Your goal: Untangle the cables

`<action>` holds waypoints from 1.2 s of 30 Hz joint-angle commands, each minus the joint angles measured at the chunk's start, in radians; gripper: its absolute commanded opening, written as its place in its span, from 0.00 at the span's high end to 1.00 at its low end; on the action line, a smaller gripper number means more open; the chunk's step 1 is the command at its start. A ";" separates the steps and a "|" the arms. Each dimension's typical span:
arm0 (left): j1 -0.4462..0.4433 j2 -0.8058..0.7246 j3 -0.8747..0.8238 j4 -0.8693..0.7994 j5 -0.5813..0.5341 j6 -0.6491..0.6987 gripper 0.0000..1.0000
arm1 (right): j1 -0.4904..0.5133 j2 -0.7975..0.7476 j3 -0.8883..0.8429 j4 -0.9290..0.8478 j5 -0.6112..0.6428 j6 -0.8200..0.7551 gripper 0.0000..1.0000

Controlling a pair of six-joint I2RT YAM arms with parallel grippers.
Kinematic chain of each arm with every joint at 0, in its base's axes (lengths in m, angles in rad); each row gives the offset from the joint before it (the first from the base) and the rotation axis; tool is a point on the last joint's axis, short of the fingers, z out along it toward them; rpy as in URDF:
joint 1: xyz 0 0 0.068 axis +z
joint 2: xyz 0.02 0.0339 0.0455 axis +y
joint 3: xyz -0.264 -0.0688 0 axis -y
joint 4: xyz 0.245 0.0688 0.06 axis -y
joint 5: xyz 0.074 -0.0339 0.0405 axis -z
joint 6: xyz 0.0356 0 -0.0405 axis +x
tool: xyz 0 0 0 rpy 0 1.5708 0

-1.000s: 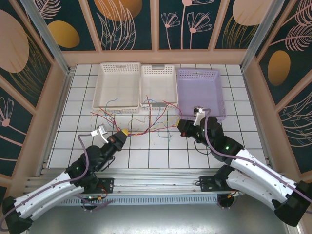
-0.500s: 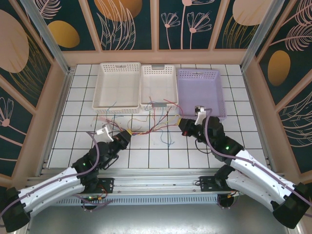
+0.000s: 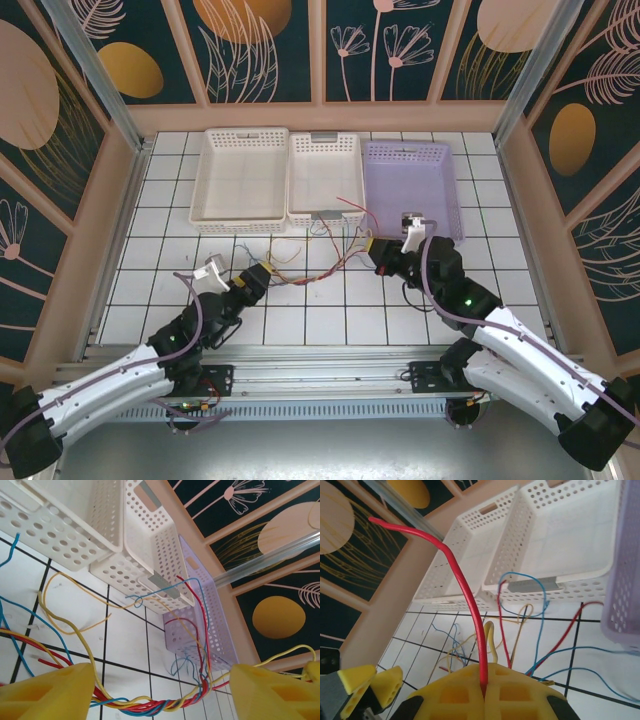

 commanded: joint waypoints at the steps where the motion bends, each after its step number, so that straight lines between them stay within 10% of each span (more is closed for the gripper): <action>1: 0.006 -0.036 -0.036 -0.036 -0.034 -0.017 0.25 | -0.007 -0.012 0.041 0.086 -0.075 -0.044 1.00; 17: 0.007 -0.086 -0.098 -0.236 -0.080 -0.130 0.18 | -0.018 -0.018 0.083 0.092 -0.157 -0.083 1.00; 24: 0.008 0.171 0.002 -0.115 -0.008 -0.055 0.18 | -0.018 -0.018 0.067 0.120 -0.192 -0.084 1.00; 36: 0.007 0.363 0.026 -0.024 0.100 -0.104 0.47 | -0.019 -0.024 0.068 0.125 -0.169 -0.077 1.00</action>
